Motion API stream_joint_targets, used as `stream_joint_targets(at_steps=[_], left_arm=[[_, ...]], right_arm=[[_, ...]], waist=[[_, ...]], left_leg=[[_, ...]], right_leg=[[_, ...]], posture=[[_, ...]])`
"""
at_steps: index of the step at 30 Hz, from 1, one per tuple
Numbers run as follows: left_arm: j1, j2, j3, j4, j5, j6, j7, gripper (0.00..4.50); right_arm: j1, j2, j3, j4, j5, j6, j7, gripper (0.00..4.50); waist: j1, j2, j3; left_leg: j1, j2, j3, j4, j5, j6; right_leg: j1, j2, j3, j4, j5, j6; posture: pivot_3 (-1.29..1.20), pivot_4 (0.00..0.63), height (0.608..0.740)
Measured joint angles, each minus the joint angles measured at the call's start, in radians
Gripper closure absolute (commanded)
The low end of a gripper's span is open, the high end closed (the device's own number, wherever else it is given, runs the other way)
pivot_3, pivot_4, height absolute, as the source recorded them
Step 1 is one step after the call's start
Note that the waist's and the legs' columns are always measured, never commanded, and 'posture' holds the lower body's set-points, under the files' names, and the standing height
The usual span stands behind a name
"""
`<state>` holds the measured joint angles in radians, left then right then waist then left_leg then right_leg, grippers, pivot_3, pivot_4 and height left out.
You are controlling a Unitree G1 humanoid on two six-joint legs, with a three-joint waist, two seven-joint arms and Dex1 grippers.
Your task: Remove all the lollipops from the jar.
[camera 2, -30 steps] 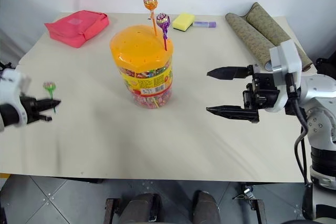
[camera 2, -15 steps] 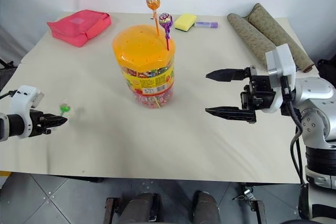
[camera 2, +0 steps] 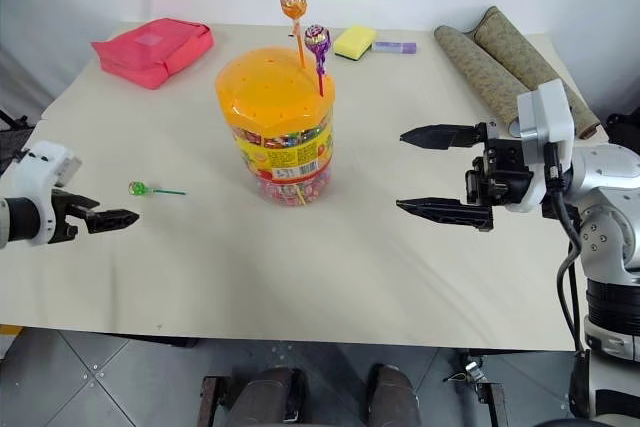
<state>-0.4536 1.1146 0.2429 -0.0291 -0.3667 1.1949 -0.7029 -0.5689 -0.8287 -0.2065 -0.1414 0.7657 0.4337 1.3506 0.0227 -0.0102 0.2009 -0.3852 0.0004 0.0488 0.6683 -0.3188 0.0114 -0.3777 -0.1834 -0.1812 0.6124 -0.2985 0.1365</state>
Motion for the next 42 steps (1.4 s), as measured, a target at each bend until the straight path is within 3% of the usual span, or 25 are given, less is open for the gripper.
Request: stream_joint_targets(at_steps=[8, 14, 25, 31, 38, 42], left_arm=[[-0.102, 0.004, -0.047, 0.040, 0.000, -0.111, -0.034, 0.05], [-0.178, -0.091, 0.062, 0.047, -0.116, -0.367, -0.191, 0.05], [-0.250, -0.175, 0.088, 0.220, -0.194, -0.699, -0.458, 0.05], [-0.283, -0.206, 0.113, 0.314, -0.319, -0.722, -0.680, 0.05], [-0.317, -0.228, 0.130, 0.367, -0.363, -0.749, -0.789, 0.05], [-0.323, -0.228, 0.131, 0.381, -0.353, -0.754, -0.770, 0.00]], right_arm=[[-0.039, -0.031, -0.020, 0.013, 0.002, 0.052, -0.088, 0.00], [-0.142, -0.029, -0.001, 0.037, -0.035, 0.127, -0.231, 0.00], [-0.354, 0.147, 0.166, 0.030, -0.101, 0.234, -0.430, 0.00], [-0.449, 0.301, 0.255, 0.100, -0.153, 0.254, -0.484, 0.00], [-0.546, 0.394, 0.272, 0.266, -0.208, 0.218, -0.495, 0.00], [-0.557, 0.409, 0.261, 0.310, -0.216, 0.204, -0.491, 0.92]], waist=[[0.000, 0.000, 0.000], [-0.004, 0.000, 0.000], [-0.028, 0.000, 0.000], [-0.036, -0.001, -0.001], [-0.052, -0.001, -0.001], [-0.058, -0.001, -0.001]], left_leg=[[0.000, 0.000, 0.000, 0.000, 0.000, 0.000], [0.000, 0.000, 0.001, 0.000, 0.000, 0.000], [-0.003, 0.000, 0.004, 0.000, 0.000, 0.000], [-0.005, 0.000, 0.008, 0.001, 0.000, 0.000], [-0.005, 0.000, 0.006, 0.000, 0.000, 0.000], [-0.005, 0.000, 0.006, 0.000, 0.000, 0.000]], right_leg=[[0.000, 0.000, 0.000, 0.000, 0.000, 0.000], [-0.001, 0.000, 0.000, 0.000, 0.000, 0.000], [-0.010, 0.000, 0.005, 0.008, 0.000, 0.000], [-0.014, 0.000, 0.008, 0.011, 0.000, 0.000], [-0.015, 0.000, 0.009, 0.013, 0.000, 0.000], [-0.016, 0.000, 0.010, 0.014, 0.000, 0.000]], posture=[[0.00, 0.150, 0.740], [0.00, 0.150, 0.740], [0.00, 0.150, 0.740], [0.00, 0.150, 0.740], [0.00, 0.150, 0.740], [0.00, 0.150, 0.740]])
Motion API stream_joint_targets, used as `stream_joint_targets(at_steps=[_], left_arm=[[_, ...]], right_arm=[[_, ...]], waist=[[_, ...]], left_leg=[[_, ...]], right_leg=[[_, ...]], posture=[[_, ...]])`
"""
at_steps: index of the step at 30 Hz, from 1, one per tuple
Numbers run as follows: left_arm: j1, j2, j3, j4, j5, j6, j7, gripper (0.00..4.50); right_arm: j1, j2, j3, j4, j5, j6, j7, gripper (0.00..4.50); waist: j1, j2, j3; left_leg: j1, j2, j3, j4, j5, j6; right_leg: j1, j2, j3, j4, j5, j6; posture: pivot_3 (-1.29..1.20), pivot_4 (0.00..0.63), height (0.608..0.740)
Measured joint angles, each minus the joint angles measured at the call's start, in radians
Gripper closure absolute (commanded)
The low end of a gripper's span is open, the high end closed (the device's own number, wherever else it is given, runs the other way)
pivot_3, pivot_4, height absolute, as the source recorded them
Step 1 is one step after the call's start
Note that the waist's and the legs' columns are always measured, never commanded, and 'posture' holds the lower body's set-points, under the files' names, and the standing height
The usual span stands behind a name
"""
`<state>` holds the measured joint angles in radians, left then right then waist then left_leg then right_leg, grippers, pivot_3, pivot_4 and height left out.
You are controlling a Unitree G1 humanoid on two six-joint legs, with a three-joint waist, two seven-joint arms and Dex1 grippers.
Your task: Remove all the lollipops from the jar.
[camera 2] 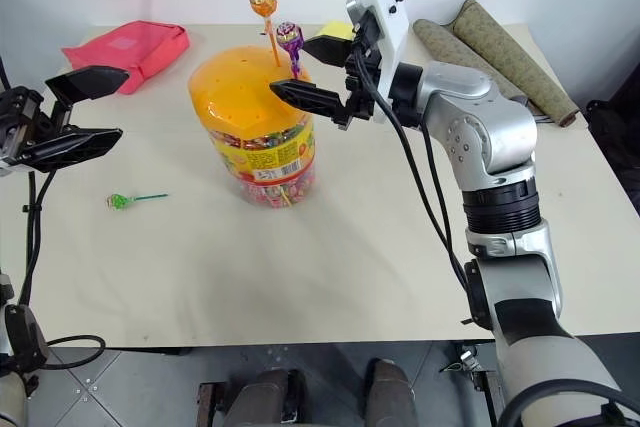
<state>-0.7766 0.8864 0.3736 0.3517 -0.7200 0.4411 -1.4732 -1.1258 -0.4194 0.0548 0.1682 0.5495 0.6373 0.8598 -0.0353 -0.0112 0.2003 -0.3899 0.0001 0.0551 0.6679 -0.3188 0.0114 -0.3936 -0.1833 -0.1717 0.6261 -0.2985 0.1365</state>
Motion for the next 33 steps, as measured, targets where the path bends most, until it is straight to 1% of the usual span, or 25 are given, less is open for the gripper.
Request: stream_joint_targets(at_steps=[10, 11, 20, 27, 33], left_arm=[[0.076, 0.071, 0.032, -0.002, 0.020, 0.007, 0.055, 0.00], [0.087, 0.076, 0.041, -0.008, 0.019, 0.011, 0.059, 0.00], [0.135, 0.089, 0.080, -0.070, 0.010, 0.026, 0.096, 0.00], [0.160, 0.086, 0.082, -0.102, 0.000, 0.031, 0.122, 0.00], [0.160, 0.084, 0.083, -0.103, -0.010, 0.033, 0.125, 0.00]], right_arm=[[-0.003, 0.006, -0.028, -0.012, 0.014, 0.017, 0.013, 4.31], [-0.004, 0.006, -0.029, -0.016, 0.018, 0.019, 0.013, 4.44], [-0.004, 0.006, -0.038, -0.043, 0.031, 0.042, 0.029, 4.44], [-0.006, 0.001, -0.046, -0.043, 0.035, 0.045, 0.055, 4.44], [-0.098, -0.027, -0.093, -0.041, 0.054, 0.050, 0.060, 4.44]], waist=[[-0.018, 0.000, 0.000], [-0.019, 0.000, 0.000], [-0.018, 0.000, 0.000], [-0.019, 0.000, 0.000], [-0.019, 0.000, 0.000]], left_leg=[[0.000, 0.000, 0.000, -0.001, 0.000, 0.000], [0.000, 0.000, 0.000, -0.001, 0.000, 0.000], [0.000, 0.000, 0.000, -0.001, 0.000, 0.000], [0.000, 0.000, 0.000, -0.002, 0.000, 0.000], [0.000, 0.000, 0.001, -0.002, 0.000, 0.000]], right_leg=[[0.000, 0.000, 0.001, 0.000, 0.000, 0.000], [0.000, 0.000, 0.001, 0.000, 0.000, 0.000], [-0.001, 0.000, 0.004, 0.000, 0.000, 0.000], [-0.001, 0.000, 0.005, 0.000, 0.000, 0.000], [-0.002, 0.001, 0.007, 0.000, 0.000, 0.000]], posture=[[0.00, 0.150, 0.740], [0.00, 0.150, 0.740], [0.00, 0.150, 0.740], [0.00, 0.150, 0.740], [0.00, 0.150, 0.740]])
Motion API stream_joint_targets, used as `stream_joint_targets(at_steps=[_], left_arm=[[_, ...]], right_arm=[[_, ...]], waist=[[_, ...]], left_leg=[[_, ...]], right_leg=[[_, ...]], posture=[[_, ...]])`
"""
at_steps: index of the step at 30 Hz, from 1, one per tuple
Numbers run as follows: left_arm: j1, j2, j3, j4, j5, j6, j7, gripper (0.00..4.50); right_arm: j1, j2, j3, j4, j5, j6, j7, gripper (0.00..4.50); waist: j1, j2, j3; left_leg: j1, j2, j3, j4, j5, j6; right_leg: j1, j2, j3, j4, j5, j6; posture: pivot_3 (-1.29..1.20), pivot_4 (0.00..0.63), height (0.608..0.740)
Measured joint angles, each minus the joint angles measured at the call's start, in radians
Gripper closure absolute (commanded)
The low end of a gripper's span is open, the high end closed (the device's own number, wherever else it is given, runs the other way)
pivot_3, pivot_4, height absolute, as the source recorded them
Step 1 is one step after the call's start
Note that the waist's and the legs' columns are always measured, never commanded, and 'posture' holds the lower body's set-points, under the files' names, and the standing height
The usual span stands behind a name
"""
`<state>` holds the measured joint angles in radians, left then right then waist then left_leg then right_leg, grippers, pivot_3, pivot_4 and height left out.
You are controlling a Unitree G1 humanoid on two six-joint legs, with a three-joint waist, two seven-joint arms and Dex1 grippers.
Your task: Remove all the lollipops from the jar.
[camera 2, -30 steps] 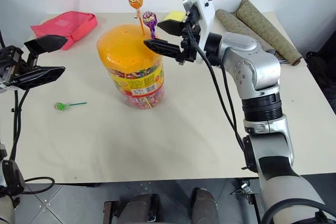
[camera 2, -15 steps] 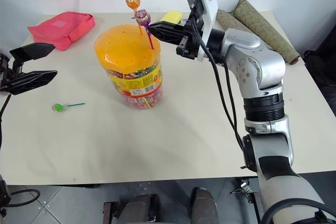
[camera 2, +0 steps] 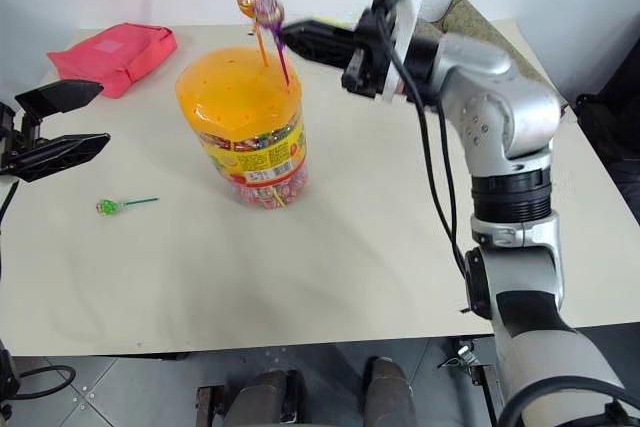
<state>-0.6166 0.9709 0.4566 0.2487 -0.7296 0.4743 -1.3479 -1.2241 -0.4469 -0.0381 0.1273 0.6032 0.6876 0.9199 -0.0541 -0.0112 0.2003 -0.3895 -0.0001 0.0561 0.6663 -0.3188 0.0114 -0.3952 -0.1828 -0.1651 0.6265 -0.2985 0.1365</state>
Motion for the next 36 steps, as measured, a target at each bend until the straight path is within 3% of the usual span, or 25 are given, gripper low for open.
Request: stream_joint_targets(at_steps=[5, 12, 15, 21, 25, 36], left_arm=[[0.000, -0.001, 0.000, 0.001, -0.002, 0.001, -0.005, 0.00], [0.072, -0.001, 0.039, -0.001, -0.028, 0.016, -0.031, 0.00], [0.125, 0.008, 0.066, -0.005, -0.032, 0.027, -0.044, 0.00], [0.204, 0.016, 0.125, -0.035, -0.046, 0.029, -0.046, 0.00], [0.228, 0.016, 0.133, -0.039, -0.049, 0.024, -0.048, 0.00], [0.235, 0.015, 0.135, -0.044, -0.051, 0.011, -0.043, 0.00]], right_arm=[[-0.015, -0.044, -0.051, -0.001, 0.019, 0.052, -0.027, 4.44], [0.010, -0.289, -0.085, -0.051, 0.034, 0.310, -0.083, 4.44], [0.122, -0.399, -0.052, -0.099, 0.031, 0.417, -0.079, 4.44], [0.375, -0.488, 0.023, -0.107, -0.068, 0.442, -0.109, 4.44], [0.464, -0.491, 0.098, -0.085, -0.122, 0.434, -0.112, 4.44], [0.466, -0.394, 0.154, 0.069, -0.240, 0.366, -0.144, 4.44]], waist=[[0.004, 0.000, 0.000], [0.016, 0.000, 0.000], [0.021, -0.001, 0.000], [0.026, 0.000, 0.000], [0.027, 0.000, 0.000], [0.026, 0.000, 0.000]], left_leg=[[0.000, -0.001, 0.000, 0.000, 0.000, 0.000], [0.000, 0.000, 0.001, 0.000, 0.000, 0.000], [0.000, 0.000, 0.004, 0.000, 0.000, 0.000], [0.000, 0.000, 0.007, 0.001, 0.000, 0.001], [0.000, 0.000, 0.007, 0.001, 0.000, 0.000], [0.000, 0.001, 0.007, 0.001, 0.000, 0.000]], right_leg=[[0.000, 0.000, 0.001, 0.000, 0.000, 0.000], [0.000, 0.000, 0.003, 0.000, 0.000, 0.000], [0.000, 0.000, 0.003, -0.002, 0.000, 0.000], [0.000, 0.000, 0.005, -0.003, 0.000, 0.000], [0.000, 0.000, 0.005, -0.004, 0.000, 0.000], [0.000, 0.000, 0.005, -0.004, 0.000, 0.000]], posture=[[0.00, 0.150, 0.740], [0.00, 0.150, 0.740], [0.00, 0.150, 0.740], [0.00, 0.150, 0.740], [0.00, 0.150, 0.740], [0.00, 0.150, 0.740]])
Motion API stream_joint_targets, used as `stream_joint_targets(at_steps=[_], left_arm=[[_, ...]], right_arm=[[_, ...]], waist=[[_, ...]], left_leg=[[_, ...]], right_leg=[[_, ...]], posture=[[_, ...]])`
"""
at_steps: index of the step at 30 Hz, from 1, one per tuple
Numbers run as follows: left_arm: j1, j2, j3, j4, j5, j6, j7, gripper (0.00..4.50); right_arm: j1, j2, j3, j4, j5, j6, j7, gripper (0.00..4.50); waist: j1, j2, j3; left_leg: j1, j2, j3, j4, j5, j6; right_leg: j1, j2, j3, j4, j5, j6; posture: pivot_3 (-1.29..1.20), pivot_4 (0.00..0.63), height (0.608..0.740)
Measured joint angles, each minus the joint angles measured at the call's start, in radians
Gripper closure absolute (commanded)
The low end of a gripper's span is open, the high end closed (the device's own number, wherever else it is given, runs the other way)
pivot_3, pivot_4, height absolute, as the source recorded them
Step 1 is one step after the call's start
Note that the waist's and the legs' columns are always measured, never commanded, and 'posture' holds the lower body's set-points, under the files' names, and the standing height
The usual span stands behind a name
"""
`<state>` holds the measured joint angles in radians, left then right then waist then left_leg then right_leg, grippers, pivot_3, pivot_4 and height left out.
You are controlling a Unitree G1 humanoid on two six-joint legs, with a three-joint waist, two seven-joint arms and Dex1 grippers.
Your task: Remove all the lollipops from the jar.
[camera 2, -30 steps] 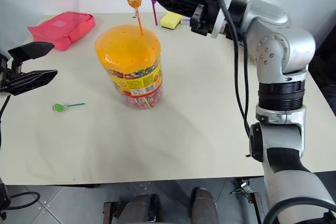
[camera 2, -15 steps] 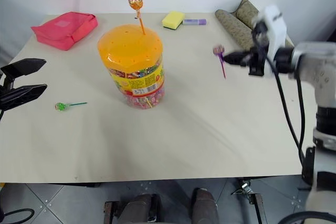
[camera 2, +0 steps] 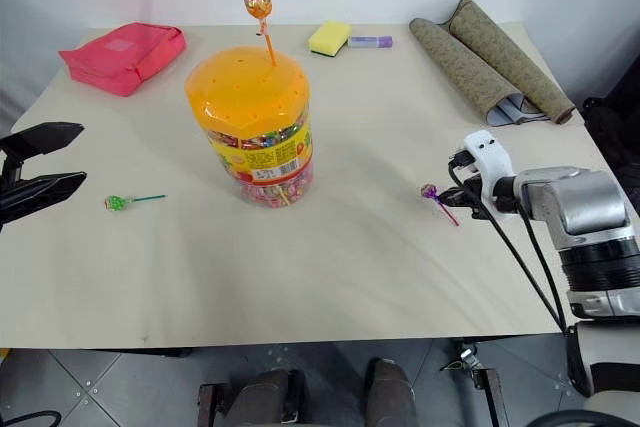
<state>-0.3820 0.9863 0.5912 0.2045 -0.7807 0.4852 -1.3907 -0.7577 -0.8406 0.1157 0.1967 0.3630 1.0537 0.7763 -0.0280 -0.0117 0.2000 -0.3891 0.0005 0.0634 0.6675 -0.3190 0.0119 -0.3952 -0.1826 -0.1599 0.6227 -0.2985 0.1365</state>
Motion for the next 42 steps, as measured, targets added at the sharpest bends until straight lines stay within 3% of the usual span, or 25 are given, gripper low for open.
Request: stream_joint_targets(at_steps=[4, 7, 14, 15, 21, 23, 27, 36, 42], left_arm=[[0.002, -0.001, 0.000, -0.001, -0.001, -0.004, 0.000, 0.00], [0.003, -0.001, 0.000, -0.001, -0.001, -0.006, 0.000, 0.00], [-0.019, -0.001, -0.011, 0.010, -0.001, -0.013, -0.004, 0.00], [-0.027, -0.001, -0.014, 0.012, -0.001, -0.015, -0.005, 0.00], [-0.051, -0.001, -0.025, 0.045, 0.000, -0.023, -0.012, 0.00], [-0.058, -0.001, -0.030, 0.052, 0.001, -0.028, -0.019, 0.00], [-0.118, -0.018, -0.071, 0.061, 0.002, -0.044, -0.020, 0.00], [-0.124, -0.034, -0.086, 0.086, 0.013, -0.069, 0.005, 0.00], [-0.106, -0.033, -0.070, 0.075, 0.013, -0.071, 0.026, 0.00]], right_arm=[[-0.002, 0.013, 0.000, 0.014, -0.024, -0.020, -0.003, 3.56], [0.014, 0.011, -0.004, -0.019, -0.024, -0.021, 0.010, 2.53], [0.136, -0.098, -0.094, -0.295, 0.073, 0.036, 0.100, 0.15], [0.145, -0.115, -0.114, -0.329, 0.089, 0.046, 0.109, 0.03], [0.163, -0.193, -0.218, -0.477, 0.191, 0.085, 0.166, 0.03], [0.099, -0.175, -0.234, -0.484, 0.232, 0.083, 0.172, 0.03], [-0.198, 0.030, -0.243, -0.436, 0.245, -0.032, 0.097, 0.03], [-0.358, 0.315, -0.090, -0.125, 0.180, -0.254, 0.115, 0.03], [-0.495, 0.468, -0.079, 0.120, 0.131, -0.414, 0.134, 0.03]], waist=[[0.000, 0.000, 0.000], [0.000, 0.000, 0.000], [0.007, 0.000, 0.000], [0.008, 0.000, 0.000], [0.004, 0.000, 0.000], [-0.002, 0.000, 0.000], [-0.010, 0.000, 0.000], [-0.005, -0.003, -0.001], [-0.016, -0.003, -0.001]], left_leg=[[0.000, 0.000, 0.000, 0.000, 0.000, 0.000], [0.000, 0.000, 0.000, 0.000, 0.000, 0.000], [0.000, 0.000, -0.001, 0.001, 0.000, 0.000], [0.000, 0.000, -0.001, 0.001, 0.000, 0.000], [0.001, 0.000, 0.000, 0.000, 0.000, 0.000], [0.001, 0.000, 0.000, 0.000, 0.000, 0.000], [0.003, 0.002, 0.001, 0.000, 0.001, -0.001], [0.001, 0.000, 0.000, 0.001, 0.000, 0.000], [0.001, 0.000, -0.001, 0.001, 0.000, 0.000]], right_leg=[[0.000, 0.000, 0.000, 0.000, 0.000, 0.000], [0.000, 0.000, 0.000, 0.000, 0.000, 0.000], [0.000, 0.000, 0.000, 0.000, 0.000, 0.000], [0.001, 0.000, 0.000, 0.000, 0.000, 0.000], [0.001, 0.000, 0.000, 0.000, 0.000, 0.000], [0.001, 0.000, 0.001, 0.000, 0.000, 0.000], [0.000, 0.002, 0.002, 0.001, 0.000, 0.000], [0.000, 0.001, 0.001, 0.001, 0.000, 0.000], [0.000, 0.001, 0.001, 0.003, 0.000, 0.000]], posture=[[0.00, 0.150, 0.740], [0.00, 0.150, 0.740], [0.00, 0.150, 0.740], [0.00, 0.150, 0.740], [0.00, 0.150, 0.740], [0.00, 0.150, 0.740], [0.00, 0.150, 0.740], [0.00, 0.150, 0.740], [0.00, 0.150, 0.740]])
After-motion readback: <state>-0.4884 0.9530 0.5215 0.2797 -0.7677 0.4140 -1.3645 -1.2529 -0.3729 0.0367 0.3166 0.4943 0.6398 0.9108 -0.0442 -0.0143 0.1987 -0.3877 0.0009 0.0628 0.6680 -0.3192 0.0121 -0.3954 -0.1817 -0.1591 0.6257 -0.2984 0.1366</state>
